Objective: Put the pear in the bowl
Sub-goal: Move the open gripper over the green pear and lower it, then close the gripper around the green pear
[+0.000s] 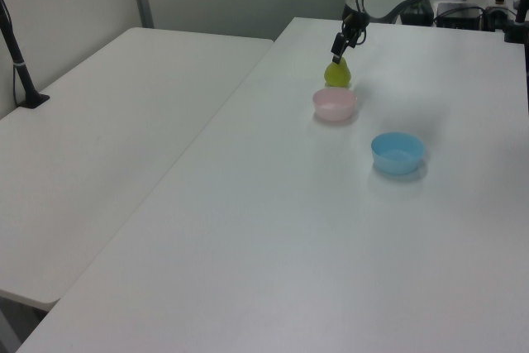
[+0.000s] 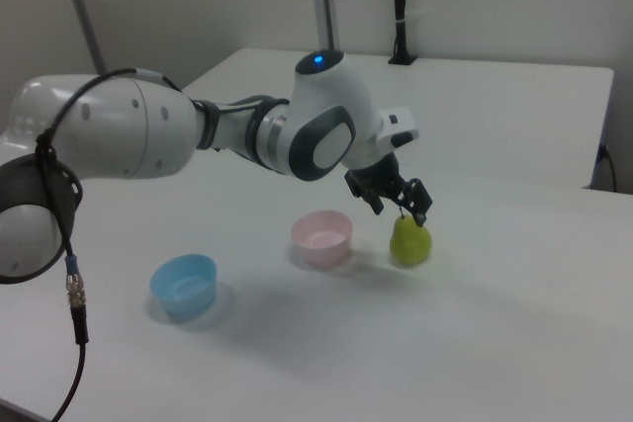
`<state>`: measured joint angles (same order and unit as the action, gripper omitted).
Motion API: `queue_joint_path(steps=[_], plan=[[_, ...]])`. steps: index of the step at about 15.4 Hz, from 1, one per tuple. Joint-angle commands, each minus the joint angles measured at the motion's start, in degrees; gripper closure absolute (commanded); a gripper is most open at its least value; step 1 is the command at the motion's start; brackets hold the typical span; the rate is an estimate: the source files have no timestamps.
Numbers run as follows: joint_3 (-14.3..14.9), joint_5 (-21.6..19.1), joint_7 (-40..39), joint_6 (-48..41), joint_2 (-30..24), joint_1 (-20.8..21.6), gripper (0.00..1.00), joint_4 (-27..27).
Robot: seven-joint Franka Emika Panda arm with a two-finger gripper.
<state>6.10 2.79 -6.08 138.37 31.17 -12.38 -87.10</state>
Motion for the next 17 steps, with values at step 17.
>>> queue_joint_path(steps=[17], plan=[[-0.04, -0.95, -0.78, 9.90, 7.15, -0.19, 0.31, 0.88]])
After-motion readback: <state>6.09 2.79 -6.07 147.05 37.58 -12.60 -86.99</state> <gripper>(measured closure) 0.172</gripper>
